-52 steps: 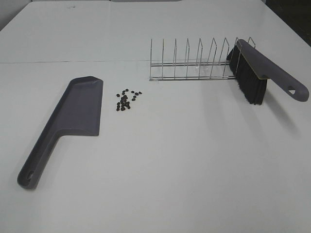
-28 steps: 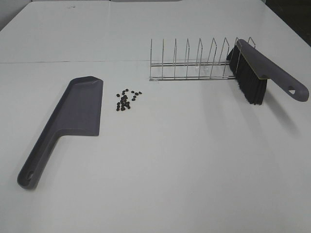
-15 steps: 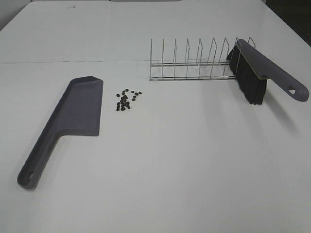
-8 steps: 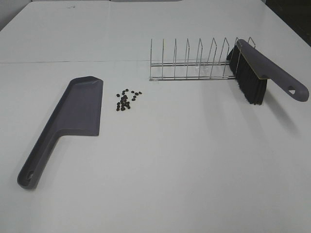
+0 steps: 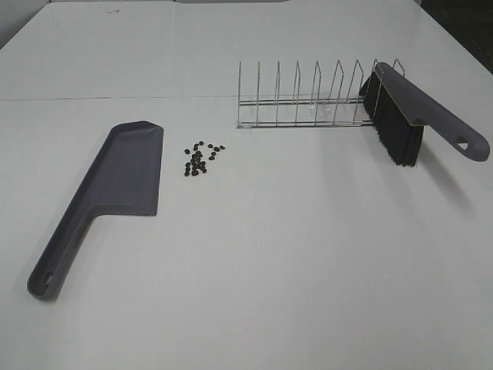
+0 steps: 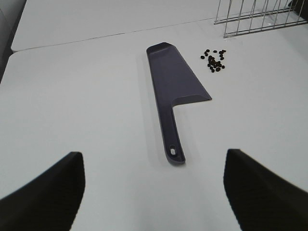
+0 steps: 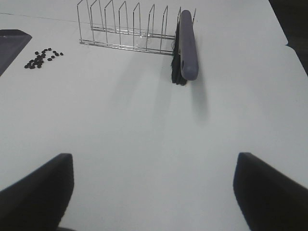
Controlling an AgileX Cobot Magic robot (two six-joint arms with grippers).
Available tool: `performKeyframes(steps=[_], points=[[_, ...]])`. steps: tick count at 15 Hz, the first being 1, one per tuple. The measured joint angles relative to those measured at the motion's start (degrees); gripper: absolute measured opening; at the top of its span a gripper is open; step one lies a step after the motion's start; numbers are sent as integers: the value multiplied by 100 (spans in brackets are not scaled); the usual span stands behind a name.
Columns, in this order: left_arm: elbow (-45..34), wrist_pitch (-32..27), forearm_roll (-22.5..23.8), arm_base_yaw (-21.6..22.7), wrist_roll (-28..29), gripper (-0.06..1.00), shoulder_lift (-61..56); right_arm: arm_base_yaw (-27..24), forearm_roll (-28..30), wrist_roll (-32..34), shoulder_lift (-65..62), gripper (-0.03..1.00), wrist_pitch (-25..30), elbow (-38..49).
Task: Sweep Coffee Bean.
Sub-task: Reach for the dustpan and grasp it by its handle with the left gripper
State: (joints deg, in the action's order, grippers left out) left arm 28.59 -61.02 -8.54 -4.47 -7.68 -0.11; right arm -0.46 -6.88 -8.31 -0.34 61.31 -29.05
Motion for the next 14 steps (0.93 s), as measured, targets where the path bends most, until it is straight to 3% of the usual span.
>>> performKeyframes(steps=[5,7,11,14], points=[[11,80,0,0,189,73,0,0,0,0,0,76,0,0],[172,573,-57,0,235,73,189,0,0,0,0,76,0,0],[269,1811,-206,0,252,73,2137,0,0,0,0,76,0,0],[773,2074,-258,0,258,73,3885,0,0,0,0,76,0,0]])
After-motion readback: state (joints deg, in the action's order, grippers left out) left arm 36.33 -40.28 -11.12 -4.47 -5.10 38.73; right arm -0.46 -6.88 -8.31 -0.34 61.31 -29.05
